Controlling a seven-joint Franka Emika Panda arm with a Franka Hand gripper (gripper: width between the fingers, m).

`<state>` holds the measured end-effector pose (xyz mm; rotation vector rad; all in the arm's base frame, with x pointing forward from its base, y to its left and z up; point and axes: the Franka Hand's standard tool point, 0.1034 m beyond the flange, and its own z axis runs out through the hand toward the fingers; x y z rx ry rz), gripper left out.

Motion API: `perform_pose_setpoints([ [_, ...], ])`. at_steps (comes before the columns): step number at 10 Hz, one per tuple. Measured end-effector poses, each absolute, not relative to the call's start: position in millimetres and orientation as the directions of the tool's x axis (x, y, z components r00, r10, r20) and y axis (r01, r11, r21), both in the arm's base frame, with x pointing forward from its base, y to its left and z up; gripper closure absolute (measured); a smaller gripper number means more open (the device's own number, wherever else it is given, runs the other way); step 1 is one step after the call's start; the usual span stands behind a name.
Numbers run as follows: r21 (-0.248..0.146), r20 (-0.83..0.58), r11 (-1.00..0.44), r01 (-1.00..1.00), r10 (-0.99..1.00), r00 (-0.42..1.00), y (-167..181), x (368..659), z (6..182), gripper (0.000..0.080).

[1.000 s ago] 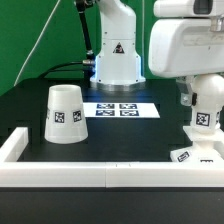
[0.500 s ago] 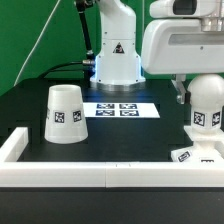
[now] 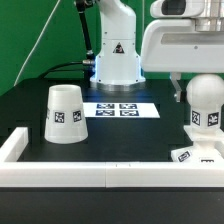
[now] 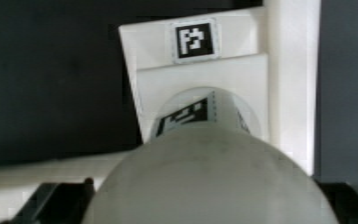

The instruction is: Assemble lamp

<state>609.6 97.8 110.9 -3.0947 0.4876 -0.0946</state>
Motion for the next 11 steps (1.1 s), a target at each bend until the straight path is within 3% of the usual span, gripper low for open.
perform_pose_setpoints([
  [5, -0.048, -0.013, -0.651, -0.757, -0.758, 0.652, 103.9, 602.6, 109.0, 0.0222],
  [11, -0.047, -0.088, -0.339, -0.94, -0.935, 0.342, 109.6, 602.5, 109.0, 0.0222],
])
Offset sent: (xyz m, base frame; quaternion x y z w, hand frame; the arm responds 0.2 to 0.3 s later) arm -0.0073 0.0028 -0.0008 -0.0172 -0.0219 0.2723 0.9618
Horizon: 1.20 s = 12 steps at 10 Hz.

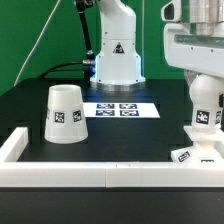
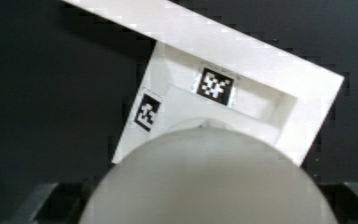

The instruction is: Assemble lamp

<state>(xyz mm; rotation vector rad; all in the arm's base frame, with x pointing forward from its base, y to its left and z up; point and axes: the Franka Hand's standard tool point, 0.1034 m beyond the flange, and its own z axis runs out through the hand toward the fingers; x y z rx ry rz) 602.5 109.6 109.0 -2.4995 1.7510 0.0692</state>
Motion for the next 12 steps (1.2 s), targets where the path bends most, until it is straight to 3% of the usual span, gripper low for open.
perform_pose_setpoints([
  [1, -0.045, -0.096, -0.294, -0.955, -0.95, 0.297, 111.3, 602.5, 109.0, 0.0154],
  [2, -0.045, -0.097, -0.299, -0.953, -0.948, 0.302, 112.0, 602.3, 108.8, 0.0154],
  [3, -0.05, -0.093, -0.367, -0.929, -0.924, 0.37, 111.8, 601.9, 108.5, 0.0109],
  [5, -0.062, -0.086, -0.486, -0.872, -0.868, 0.49, 111.9, 602.0, 108.7, 0.01],
  [7, -0.078, -0.057, -0.708, -0.702, -0.7, 0.712, 111.5, 602.8, 109.4, 0.01],
  [10, -0.088, -0.039, -0.84, -0.536, -0.535, 0.844, 111.1, 602.8, 109.0, 0.01],
  [12, -0.069, 0.005, -0.967, -0.244, -0.245, 0.969, 108.7, 603.1, 112.5, 0.01],
])
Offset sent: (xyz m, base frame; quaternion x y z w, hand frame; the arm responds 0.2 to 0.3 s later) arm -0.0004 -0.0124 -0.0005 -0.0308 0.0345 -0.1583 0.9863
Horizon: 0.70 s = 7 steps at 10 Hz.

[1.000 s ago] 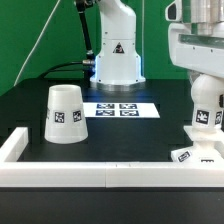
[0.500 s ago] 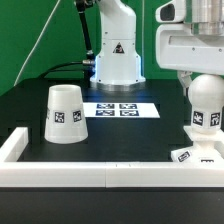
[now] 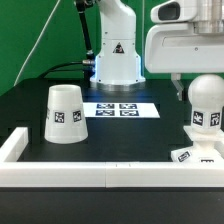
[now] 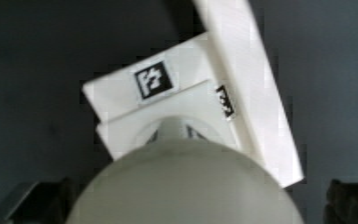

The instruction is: Assemble lamp

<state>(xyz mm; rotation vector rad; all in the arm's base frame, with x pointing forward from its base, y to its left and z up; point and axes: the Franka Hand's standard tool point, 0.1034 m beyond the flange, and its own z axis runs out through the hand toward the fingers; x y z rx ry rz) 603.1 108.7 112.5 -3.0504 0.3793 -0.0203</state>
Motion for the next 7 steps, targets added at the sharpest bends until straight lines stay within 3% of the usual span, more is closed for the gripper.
perform_pose_setpoints([
  [3, -0.045, 0.043, -0.985, 0.165, 0.163, 0.986, 103.2, 608.6, 118.5, 0.01],
  [7, -0.026, 0.048, -0.905, 0.426, 0.424, 0.904, 100.4, 608.1, 116.2, 0.01],
])
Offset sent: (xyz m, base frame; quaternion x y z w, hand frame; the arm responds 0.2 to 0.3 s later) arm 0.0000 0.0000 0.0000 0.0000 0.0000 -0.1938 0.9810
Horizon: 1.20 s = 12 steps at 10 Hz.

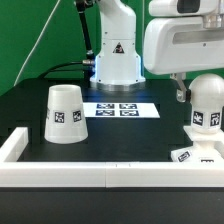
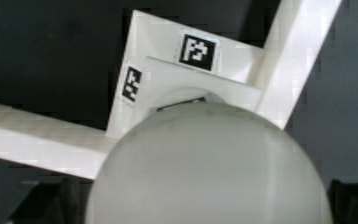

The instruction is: Assemble lamp

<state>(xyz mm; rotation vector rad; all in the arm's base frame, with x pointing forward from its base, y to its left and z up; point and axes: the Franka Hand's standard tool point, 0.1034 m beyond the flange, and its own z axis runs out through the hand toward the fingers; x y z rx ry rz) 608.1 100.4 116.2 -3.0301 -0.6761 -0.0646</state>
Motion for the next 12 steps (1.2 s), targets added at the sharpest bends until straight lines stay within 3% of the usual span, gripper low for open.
perform_pose_setpoints([
  [3, 0.025, 0.056, -0.707, 0.707, 0.707, 0.705, 102.6, 610.1, 115.9, 0.01],
  [5, 0.034, 0.02, -0.524, 0.851, 0.852, 0.524, 104.6, 607.1, 112.9, 0.01],
  [10, 0.052, -0.035, -0.171, 0.984, 0.984, 0.173, 103.4, 609.2, 112.8, 0.01],
  [12, 0.05, -0.037, -0.136, 0.989, 0.99, 0.138, 101.1, 609.4, 112.3, 0.01],
])
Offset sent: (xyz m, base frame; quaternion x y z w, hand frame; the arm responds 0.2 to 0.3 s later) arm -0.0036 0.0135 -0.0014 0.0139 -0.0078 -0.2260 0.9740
